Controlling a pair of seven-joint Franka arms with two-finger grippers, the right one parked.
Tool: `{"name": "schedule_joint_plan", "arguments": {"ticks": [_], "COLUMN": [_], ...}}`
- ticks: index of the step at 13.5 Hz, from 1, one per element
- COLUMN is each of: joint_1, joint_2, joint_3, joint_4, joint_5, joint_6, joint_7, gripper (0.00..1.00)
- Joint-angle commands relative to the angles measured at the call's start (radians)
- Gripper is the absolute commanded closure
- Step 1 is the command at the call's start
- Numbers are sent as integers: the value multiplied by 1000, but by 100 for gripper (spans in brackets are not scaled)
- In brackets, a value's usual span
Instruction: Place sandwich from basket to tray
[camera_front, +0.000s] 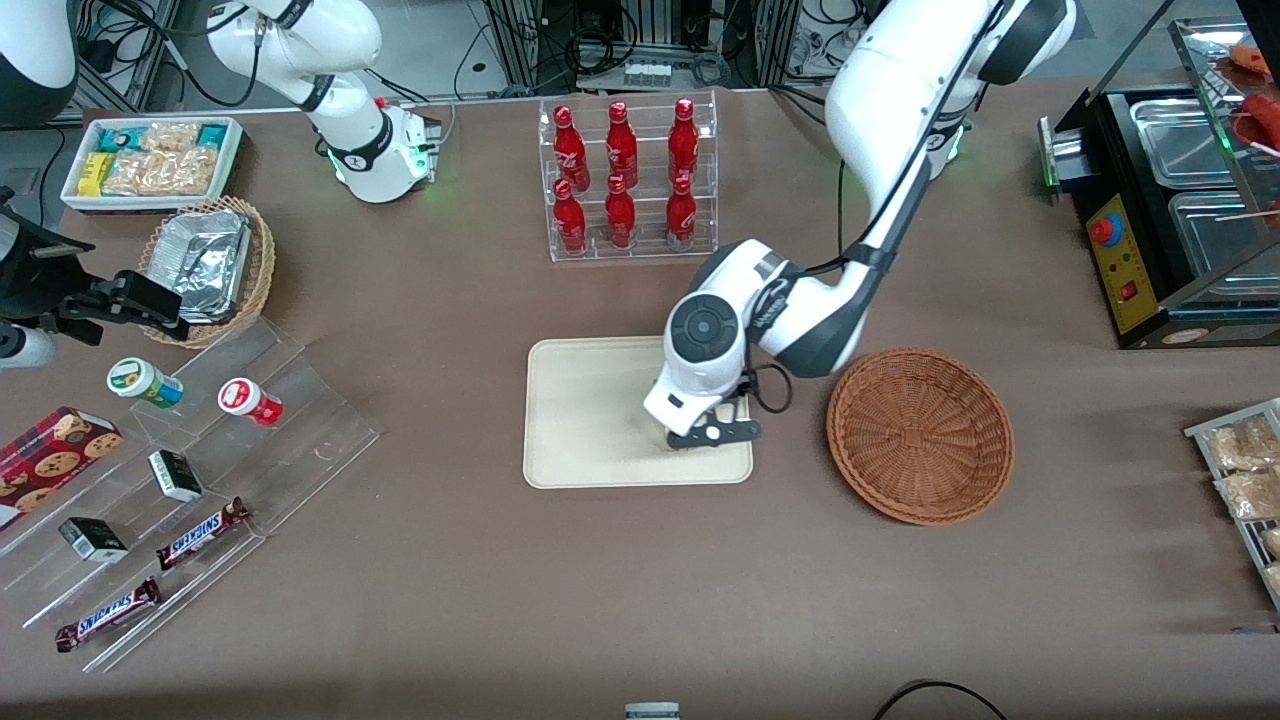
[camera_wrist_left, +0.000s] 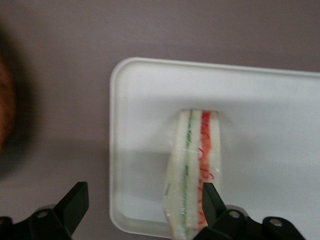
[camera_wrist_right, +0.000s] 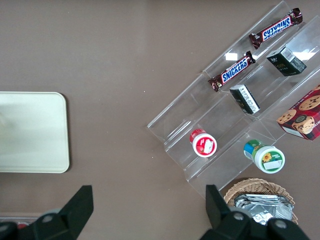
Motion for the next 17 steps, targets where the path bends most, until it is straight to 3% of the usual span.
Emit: {"name": "schedule_joint_plan", "arguments": {"ticks": [1,4,9,13,17], "joint_1": [-7,-7,-7,-7,-3], "joint_2": [-38,-99,-193,-253,-277], "joint_3": [33,75,220,303,340], "joint_4": [46,48,51,58,54], "joint_5": [-9,-24,-82,-81,-79], "joint_6": [-74,-126,-197,-257,-283], "joint_7": [-14,-9,26,280,397], "gripper": [0,0,0,0,0]}}
